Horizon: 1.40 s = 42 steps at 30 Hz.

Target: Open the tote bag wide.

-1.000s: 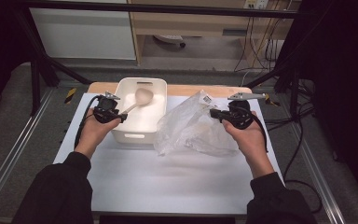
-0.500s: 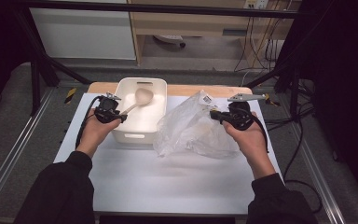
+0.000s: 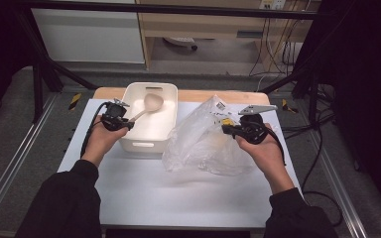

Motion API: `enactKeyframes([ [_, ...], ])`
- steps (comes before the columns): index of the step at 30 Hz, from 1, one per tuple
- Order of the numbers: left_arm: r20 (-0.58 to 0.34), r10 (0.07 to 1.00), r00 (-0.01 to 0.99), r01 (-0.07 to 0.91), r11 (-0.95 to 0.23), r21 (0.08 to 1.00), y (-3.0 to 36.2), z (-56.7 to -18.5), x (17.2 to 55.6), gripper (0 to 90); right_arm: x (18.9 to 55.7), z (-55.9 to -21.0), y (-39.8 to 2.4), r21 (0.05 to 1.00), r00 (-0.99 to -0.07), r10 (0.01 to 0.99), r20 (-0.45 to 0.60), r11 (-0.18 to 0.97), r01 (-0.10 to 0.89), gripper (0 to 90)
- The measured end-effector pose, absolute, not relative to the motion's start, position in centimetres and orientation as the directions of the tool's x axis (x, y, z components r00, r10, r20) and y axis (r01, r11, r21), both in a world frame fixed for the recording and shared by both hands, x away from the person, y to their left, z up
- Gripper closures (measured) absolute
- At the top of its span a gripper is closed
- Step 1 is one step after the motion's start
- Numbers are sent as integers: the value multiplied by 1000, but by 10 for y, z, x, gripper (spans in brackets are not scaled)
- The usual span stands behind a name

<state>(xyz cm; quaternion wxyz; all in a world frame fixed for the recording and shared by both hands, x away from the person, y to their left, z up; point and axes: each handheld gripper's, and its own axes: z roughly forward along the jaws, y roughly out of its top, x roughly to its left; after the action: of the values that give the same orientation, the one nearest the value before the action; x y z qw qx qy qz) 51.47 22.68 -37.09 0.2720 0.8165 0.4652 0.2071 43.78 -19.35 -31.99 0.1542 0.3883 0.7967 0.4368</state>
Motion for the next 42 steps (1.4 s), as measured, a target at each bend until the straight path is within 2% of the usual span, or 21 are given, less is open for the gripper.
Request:
enactKeyframes([
  [16, 106, 872, 477, 649, -431, 627, 225, -370, 514, 706, 437, -325, -192, 809, -655, 748, 107, 318, 495, 898],
  [23, 67, 875, 480, 614, -389, 687, 228, -356, 505, 708, 438, -327, -193, 806, -657, 746, 110, 320, 498, 900],
  [33, 48, 827, 560, 502, -385, 775, 238, -319, 453, 708, 439, -332, -189, 796, -668, 738, 102, 343, 500, 900],
  [42, 39, 775, 631, 440, -399, 804, 245, -303, 402, 709, 437, -335, -187, 791, -664, 740, 113, 337, 510, 900],
])
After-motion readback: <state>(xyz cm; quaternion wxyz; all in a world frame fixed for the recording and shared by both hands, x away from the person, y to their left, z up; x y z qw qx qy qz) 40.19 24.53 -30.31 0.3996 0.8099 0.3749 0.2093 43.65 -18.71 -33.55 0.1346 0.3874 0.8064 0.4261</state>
